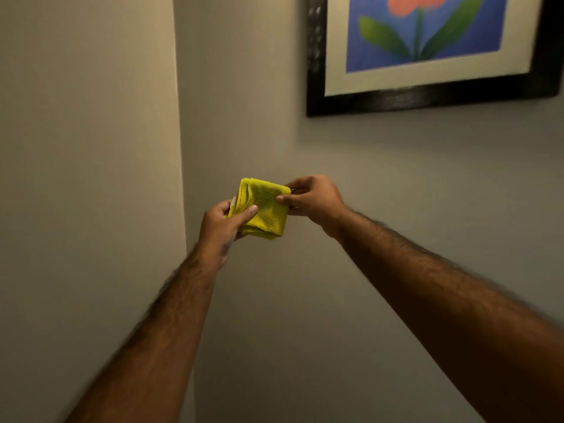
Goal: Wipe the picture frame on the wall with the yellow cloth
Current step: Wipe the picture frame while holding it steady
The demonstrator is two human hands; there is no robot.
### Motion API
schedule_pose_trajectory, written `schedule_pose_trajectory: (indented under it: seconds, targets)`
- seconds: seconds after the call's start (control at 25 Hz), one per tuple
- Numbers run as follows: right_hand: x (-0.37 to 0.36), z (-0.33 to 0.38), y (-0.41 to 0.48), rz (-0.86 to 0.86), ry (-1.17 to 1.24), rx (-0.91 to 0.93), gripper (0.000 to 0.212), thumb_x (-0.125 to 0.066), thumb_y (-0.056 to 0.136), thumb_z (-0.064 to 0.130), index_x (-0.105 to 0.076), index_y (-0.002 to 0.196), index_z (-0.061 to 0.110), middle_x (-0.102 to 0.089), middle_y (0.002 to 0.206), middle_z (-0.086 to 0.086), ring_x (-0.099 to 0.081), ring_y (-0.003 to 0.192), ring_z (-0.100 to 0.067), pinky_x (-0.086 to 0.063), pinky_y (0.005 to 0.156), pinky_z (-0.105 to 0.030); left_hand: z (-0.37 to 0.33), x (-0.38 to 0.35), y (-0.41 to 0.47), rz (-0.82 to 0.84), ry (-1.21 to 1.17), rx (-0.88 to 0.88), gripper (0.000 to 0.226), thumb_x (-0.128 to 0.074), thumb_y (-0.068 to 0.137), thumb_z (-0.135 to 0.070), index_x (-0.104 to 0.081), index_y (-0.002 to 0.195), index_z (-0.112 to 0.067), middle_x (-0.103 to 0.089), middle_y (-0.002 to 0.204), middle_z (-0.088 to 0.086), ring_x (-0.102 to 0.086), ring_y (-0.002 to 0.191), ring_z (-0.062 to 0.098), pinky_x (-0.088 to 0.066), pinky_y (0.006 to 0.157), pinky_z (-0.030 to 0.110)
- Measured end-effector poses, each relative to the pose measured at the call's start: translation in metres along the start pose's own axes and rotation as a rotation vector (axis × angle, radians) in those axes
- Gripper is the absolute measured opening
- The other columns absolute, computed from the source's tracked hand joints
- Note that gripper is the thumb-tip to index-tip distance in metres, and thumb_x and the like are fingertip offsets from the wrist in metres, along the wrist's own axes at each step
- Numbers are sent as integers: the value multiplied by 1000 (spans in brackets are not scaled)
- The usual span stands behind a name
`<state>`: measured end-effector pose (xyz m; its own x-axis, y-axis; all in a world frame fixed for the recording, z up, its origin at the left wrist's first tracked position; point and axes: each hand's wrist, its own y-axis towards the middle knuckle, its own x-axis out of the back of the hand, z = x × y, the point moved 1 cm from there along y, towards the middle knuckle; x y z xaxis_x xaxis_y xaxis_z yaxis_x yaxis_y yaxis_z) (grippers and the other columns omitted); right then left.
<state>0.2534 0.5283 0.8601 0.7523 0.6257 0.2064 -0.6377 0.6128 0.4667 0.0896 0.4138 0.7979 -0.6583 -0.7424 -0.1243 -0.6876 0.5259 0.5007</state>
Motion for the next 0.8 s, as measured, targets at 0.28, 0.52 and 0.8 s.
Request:
schedule_pose_trajectory:
  seconds: [0.28, 0.52, 0.8]
  targets:
    - [57, 108, 18, -101, -114, 187, 44, -83, 81, 11, -70, 121, 1, -74, 114, -17, -75, 102, -28, -64, 85, -42, -113, -51, 47, 31, 14, -182, 32, -87, 73, -41, -72, 96, -24, -78, 102, 2, -75, 95, 23, -63, 67, 36]
    - [153, 210, 25, -411, -520, 431, 39, -83, 82, 23, -74, 117, 6, -78, 110, -15, -73, 90, -23, -61, 92, -41, -216, -91, 98, -50, -15, -381, 28, -89, 71, -38, -71, 88, -24, -78, 98, 5, -76, 94, 28, -65, 79, 46]
    - [306, 259, 13, -925, -1273, 636, 71, -63, 94, 39, -43, 151, 3, -44, 158, -21, -40, 147, -37, -39, 116, -48, -276, -123, 163, -270, 22, -449, 41, -87, 74, -38, -69, 101, -12, -75, 107, 13, -71, 97, 31, -63, 86, 50]
